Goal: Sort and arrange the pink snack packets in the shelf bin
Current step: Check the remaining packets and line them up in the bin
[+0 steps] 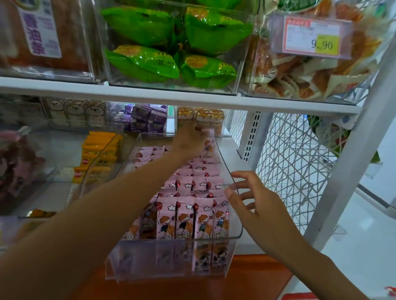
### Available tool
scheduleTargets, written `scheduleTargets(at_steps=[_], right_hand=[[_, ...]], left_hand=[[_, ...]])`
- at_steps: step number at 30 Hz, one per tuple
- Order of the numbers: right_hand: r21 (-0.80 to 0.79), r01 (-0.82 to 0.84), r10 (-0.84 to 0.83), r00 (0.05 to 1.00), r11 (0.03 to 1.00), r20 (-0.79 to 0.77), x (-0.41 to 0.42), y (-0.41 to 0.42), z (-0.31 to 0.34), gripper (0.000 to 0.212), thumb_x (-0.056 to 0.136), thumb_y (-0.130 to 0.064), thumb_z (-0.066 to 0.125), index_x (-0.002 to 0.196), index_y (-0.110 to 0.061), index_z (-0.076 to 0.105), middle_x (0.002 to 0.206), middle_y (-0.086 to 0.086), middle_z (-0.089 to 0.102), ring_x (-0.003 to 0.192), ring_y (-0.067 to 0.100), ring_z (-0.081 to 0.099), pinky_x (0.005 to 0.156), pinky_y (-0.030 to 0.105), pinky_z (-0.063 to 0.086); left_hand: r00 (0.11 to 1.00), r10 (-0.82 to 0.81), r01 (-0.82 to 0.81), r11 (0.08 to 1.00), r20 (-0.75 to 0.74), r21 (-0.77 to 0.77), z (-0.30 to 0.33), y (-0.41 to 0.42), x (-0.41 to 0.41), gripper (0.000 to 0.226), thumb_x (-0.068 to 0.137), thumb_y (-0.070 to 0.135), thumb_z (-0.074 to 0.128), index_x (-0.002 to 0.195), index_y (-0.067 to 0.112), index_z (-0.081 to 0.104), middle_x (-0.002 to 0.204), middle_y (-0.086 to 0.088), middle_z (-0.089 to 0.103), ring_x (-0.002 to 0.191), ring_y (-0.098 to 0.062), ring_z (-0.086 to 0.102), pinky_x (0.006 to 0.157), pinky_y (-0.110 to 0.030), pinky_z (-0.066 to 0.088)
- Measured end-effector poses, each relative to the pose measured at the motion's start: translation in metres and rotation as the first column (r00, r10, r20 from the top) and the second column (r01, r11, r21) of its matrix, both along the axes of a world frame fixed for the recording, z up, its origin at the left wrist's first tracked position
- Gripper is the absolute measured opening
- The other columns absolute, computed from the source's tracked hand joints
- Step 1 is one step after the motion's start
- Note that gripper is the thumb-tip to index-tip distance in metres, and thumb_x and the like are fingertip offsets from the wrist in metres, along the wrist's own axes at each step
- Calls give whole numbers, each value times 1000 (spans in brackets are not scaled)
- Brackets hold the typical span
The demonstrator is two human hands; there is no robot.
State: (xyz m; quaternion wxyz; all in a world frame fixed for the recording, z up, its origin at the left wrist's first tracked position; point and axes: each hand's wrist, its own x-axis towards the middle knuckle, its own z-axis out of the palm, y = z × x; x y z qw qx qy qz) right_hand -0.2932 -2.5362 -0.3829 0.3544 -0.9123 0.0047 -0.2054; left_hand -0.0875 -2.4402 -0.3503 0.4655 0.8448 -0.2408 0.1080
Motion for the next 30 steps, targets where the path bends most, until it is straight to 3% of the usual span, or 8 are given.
scheduleTargets(at_steps=[3, 6, 8, 12, 15, 19, 23, 30], right_hand=[[-20, 14, -14, 1000, 1000, 0, 1, -1, 1, 55, 80, -67, 33, 124, -35, 43, 106, -22, 59, 90, -5, 58, 77, 28, 53], [-45, 59, -58, 998, 997, 22, 4, 0, 6, 44, 88, -58, 38, 122, -32, 47, 110, -16, 60, 95, -1, 57, 81, 32, 53], [-56, 96, -92, 993, 994, 77, 6, 4, 14, 40, 91, -50, 42, 123, -28, 49, 115, -10, 59, 101, 6, 56, 87, 36, 50], [23, 18, -22, 987, 1000, 157, 3, 30, 34, 54, 86, -57, 41, 130, -27, 46, 125, -8, 54, 108, 6, 50, 93, 34, 47], [59, -131, 126, 989, 990, 74, -2, 58, 39, 72, 78, -68, 31, 141, -33, 34, 139, -8, 45, 119, 6, 47, 99, 32, 44], [274, -249, 247, 968, 929, 44, -2, 74, 38, 44, 89, -51, 43, 131, -34, 45, 114, -13, 61, 91, -5, 62, 75, 14, 53], [742, -107, 225, 973, 662, -61, 7, 71, 36, 27, 97, -28, 49, 121, -20, 57, 90, -8, 71, 84, 5, 68, 82, 29, 51], [825, -109, 237, 971, 555, -31, 11, 74, 30, 26, 95, -22, 54, 120, -18, 59, 98, 4, 73, 92, 18, 69, 82, 36, 53]], left_hand=[[990, -21, -41, 903, -139, -428, 13, 5, -19, 15, 97, 16, 52, 82, 13, 54, 85, -6, 60, 82, -18, 61, 78, -28, 48], [991, 34, -104, 793, -127, -600, 19, 25, -53, 11, 98, 22, 51, 93, 13, 55, 82, 1, 63, 60, 3, 63, 56, -16, 52], [987, 46, -139, 738, -156, -661, 19, 42, -74, 20, 99, 26, 50, 108, 9, 55, 91, -2, 65, 77, -5, 67, 64, -15, 53], [975, -8, -144, 743, -223, -654, 18, 77, -119, 25, 97, 29, 52, 113, 10, 58, 101, -5, 67, 95, -18, 66, 83, -29, 55], [969, -105, -75, 735, -223, -674, 16, 96, -152, 20, 94, 32, 56, 104, 18, 65, 86, 6, 72, 81, -6, 69, 73, -21, 57], [958, -179, -30, 714, -224, -699, 14, 107, -165, 19, 95, 30, 52, 109, 23, 64, 94, 8, 73, 86, -1, 69, 70, -16, 55], [978, -145, 23, 795, -152, -606, 7, 112, -167, 21, 97, 20, 50, 113, 31, 59, 108, 17, 62, 93, 8, 61, 68, -9, 51], [988, -155, 145, 956, -19, -257, -11, 109, -171, 48, 81, 18, 73, 120, 32, 50, 115, 23, 54, 103, 10, 52, 76, -6, 47]])
